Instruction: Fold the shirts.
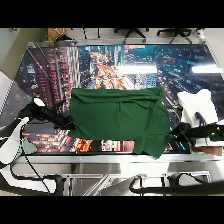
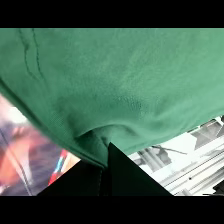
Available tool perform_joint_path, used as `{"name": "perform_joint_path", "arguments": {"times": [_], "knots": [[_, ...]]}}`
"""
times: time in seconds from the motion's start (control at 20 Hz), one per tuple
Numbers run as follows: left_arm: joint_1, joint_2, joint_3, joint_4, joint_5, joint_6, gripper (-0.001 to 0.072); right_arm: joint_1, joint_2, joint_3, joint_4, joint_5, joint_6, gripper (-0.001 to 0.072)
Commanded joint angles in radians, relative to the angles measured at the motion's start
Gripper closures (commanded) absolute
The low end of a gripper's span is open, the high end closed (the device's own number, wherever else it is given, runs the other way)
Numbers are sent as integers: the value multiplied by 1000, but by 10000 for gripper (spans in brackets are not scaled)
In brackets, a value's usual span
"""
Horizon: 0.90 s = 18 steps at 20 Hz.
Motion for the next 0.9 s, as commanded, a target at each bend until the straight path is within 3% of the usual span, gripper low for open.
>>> {"name": "perform_joint_path", "arguments": {"times": [0.0,0.2,0.35,0.4,0.45,0.6,0.85], "knots": [[0,1,21,-10,-12,-1,687,17,1,-112,-3,-34,-7,231],[0,1,21,-10,-9,-1,687,140,0,-166,12,-72,-3,231],[0,1,21,-10,-13,-1,687,216,1,-164,133,-88,-48,232],[0,1,21,-9,-22,-1,687,223,1,-157,173,-78,-69,269],[0,1,21,-6,-37,-1,687,223,2,-139,189,-56,-83,406],[0,1,21,56,-103,-20,687,221,3,-58,109,22,-51,679],[10,98,-61,210,-138,-72,687,221,62,-14,-204,55,137,692]]}}
